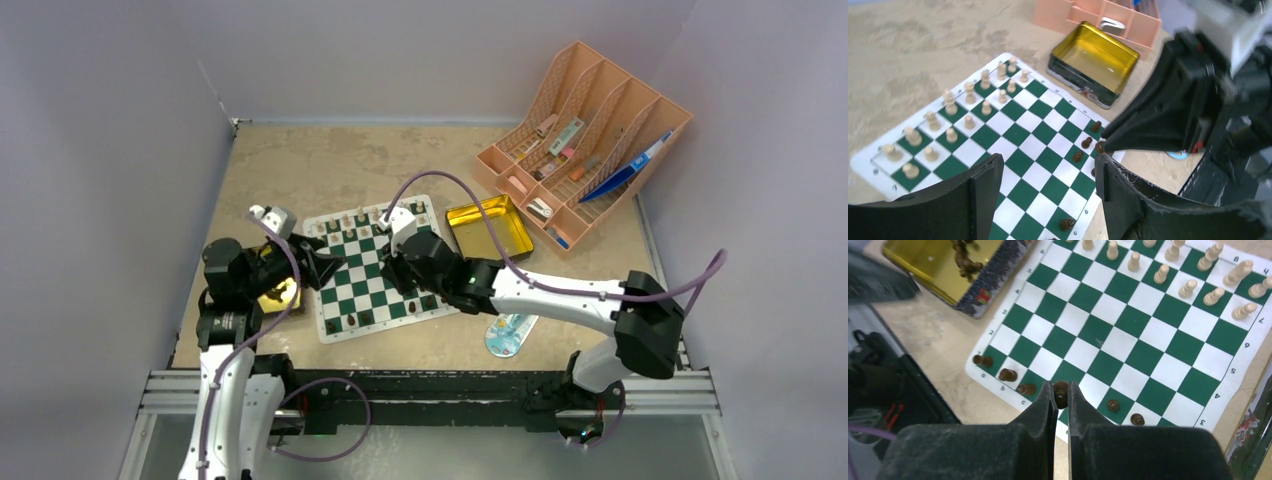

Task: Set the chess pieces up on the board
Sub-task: Place the chess piece on the chessboard.

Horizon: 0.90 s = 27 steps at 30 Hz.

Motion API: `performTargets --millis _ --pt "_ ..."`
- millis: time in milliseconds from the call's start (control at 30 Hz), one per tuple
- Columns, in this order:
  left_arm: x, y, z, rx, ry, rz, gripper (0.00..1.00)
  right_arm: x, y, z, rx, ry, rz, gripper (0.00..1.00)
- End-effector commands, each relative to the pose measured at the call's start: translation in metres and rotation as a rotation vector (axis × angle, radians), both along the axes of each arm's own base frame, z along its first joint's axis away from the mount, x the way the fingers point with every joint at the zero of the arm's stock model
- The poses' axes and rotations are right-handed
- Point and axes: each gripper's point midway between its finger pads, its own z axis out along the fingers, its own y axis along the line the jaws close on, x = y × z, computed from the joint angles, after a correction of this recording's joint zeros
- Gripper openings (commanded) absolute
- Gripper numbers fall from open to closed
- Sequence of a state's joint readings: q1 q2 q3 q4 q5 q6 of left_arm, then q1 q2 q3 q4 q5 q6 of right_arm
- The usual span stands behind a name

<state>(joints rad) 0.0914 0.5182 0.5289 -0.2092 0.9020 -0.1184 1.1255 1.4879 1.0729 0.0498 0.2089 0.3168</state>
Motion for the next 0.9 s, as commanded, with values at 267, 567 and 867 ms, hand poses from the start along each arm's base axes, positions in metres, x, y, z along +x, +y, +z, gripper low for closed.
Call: performTargets --millis 267,567,867 --pt "0.026 0.054 0.028 -0.018 0.118 0.432 0.7 0.023 0.0 -0.063 -0.069 -0.013 -0.121 0.01" --pt "0.024 0.075 0.032 -0.004 0.086 0.566 0.72 0.025 0.0 -0.095 -0.108 0.005 -0.134 0.01" --pt "0.029 0.076 0.023 0.006 0.143 0.571 0.75 0.021 -0.003 -0.118 -0.149 0.041 -0.135 0.03"
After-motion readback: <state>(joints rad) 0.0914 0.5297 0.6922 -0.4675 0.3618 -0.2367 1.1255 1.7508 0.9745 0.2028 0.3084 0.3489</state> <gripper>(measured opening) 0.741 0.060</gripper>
